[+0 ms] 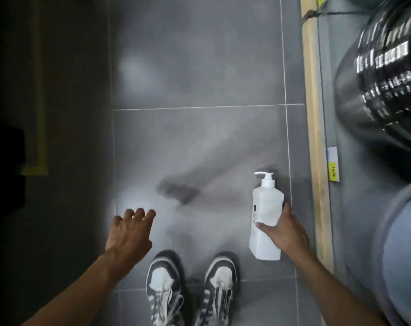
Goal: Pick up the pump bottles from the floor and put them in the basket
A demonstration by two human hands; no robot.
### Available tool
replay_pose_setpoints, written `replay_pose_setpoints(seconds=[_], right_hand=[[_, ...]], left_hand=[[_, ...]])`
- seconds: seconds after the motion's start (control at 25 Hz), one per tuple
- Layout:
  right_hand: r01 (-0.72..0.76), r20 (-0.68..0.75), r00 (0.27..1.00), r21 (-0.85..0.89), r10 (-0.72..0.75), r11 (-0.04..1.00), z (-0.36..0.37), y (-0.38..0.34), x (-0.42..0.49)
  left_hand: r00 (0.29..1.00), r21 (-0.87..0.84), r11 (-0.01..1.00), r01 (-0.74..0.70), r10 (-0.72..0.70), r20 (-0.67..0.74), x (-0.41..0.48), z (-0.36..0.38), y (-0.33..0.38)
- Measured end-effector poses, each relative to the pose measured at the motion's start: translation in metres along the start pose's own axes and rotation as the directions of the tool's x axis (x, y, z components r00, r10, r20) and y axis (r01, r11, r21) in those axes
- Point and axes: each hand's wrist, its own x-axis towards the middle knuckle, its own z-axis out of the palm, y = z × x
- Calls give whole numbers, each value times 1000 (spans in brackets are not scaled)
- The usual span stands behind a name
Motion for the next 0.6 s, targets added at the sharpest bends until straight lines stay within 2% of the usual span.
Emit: replay_pose_setpoints(seconds=[0.08,0.16,0.28,0.4,0.52,0.6], right_hand=[[-37,-60,997,40,39,999,28,1,11],[-87,-100,990,78,95,993,43,2,22],[-177,-126,973,121,192,977,50,3,27],[-168,-143,971,150,190,974,43,-3,24],[-159,-80,981,190,177,969,33,-6,7],[-161,13,987,201,162,966,21,-1,-15]], left_hand=[[1000,-22,1000,5,-5,-30,9,16,-1],[1000,-53,999,4,-4,10,17,28,-7],[997,-19,999,-33,31,-75,26,36,-22],[993,21,997,-72,73,-89,24,26,-31],[995,25,998,-56,58,-83,19,7,-38],[997,-57,997,-53,49,-67,0,-14,-46]])
